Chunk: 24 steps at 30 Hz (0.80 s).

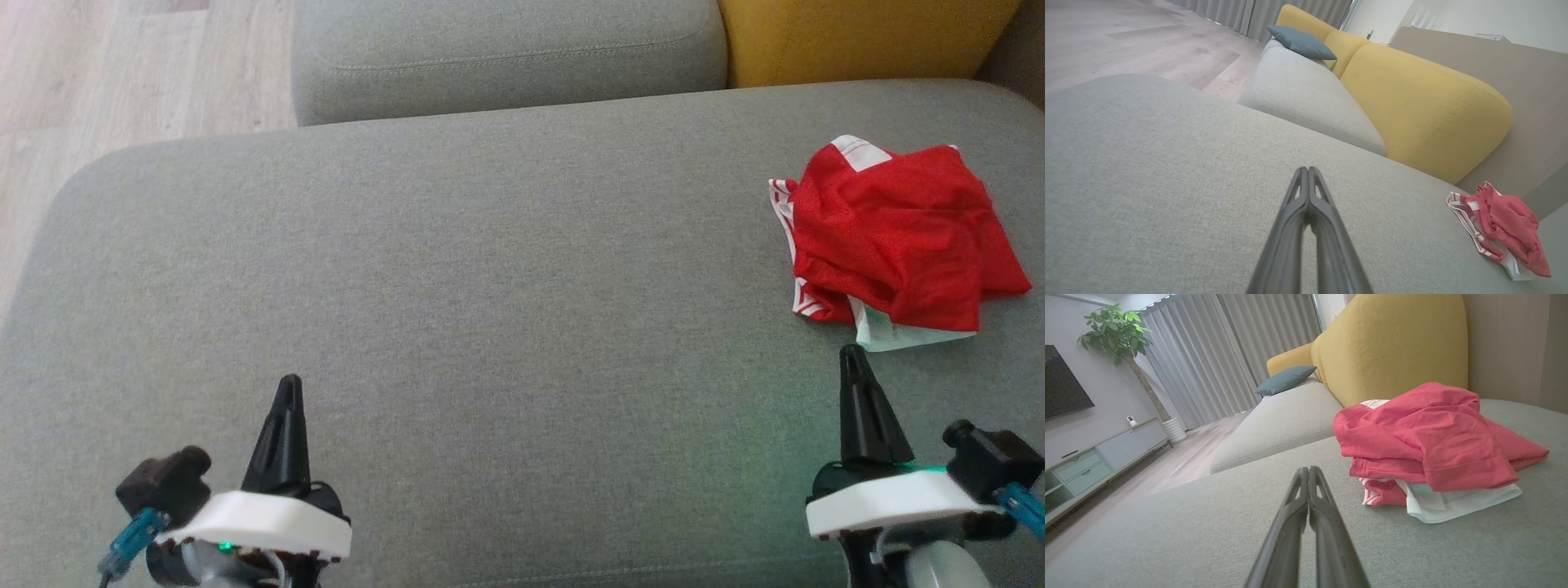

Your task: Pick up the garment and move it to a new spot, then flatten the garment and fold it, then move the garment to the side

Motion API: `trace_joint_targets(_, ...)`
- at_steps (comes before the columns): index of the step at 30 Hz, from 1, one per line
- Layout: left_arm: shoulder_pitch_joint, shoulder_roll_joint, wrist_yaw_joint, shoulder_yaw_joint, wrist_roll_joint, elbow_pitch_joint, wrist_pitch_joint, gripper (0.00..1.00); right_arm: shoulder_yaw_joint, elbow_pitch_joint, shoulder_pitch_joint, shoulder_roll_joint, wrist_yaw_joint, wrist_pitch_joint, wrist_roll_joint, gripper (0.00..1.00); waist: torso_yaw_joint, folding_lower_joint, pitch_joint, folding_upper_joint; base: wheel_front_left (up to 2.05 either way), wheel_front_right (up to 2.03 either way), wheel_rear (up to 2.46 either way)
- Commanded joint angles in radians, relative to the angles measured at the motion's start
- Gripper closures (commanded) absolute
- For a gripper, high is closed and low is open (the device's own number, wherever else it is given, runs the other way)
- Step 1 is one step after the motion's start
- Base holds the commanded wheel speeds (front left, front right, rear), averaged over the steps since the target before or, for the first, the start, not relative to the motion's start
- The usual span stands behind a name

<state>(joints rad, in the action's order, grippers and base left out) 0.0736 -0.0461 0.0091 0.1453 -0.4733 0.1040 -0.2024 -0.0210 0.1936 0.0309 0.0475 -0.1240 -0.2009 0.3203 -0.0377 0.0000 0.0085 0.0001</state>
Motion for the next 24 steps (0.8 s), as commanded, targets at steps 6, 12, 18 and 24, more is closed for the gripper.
trace_joint_targets(6, -0.06, -0.016, -0.013, -0.029, -0.087, -0.015, 0.018, 1.0, 0.005, -0.024, -0.055, 0.018, -0.002, 0.016, 0.101, 1.0, 0.002, 0.0, 0.0, -0.0001, 0.0, 0.0, 0.0)
trace_joint_targets(12, -0.068, -0.019, -0.021, -0.038, -0.157, -0.005, 0.033, 1.0, 0.008, -0.02, -0.06, 0.02, -0.002, 0.03, 0.179, 1.0, 0.005, 0.0, -0.001, -0.0001, 0.0, 0.0, 0.0)
trace_joint_targets(18, -0.075, -0.022, -0.029, -0.048, -0.226, 0.003, 0.047, 1.0, 0.012, -0.015, -0.065, 0.023, -0.002, 0.046, 0.257, 1.0, 0.007, 0.0, -0.001, -0.0001, 0.0, 0.0, 0.0)
trace_joint_targets(24, -0.082, -0.024, -0.037, -0.058, -0.295, 0.012, 0.062, 1.0, 0.016, -0.011, -0.069, 0.024, -0.003, 0.061, 0.334, 1.0, 0.009, 0.0, -0.001, -0.0001, 0.0, 0.0, 0.0)
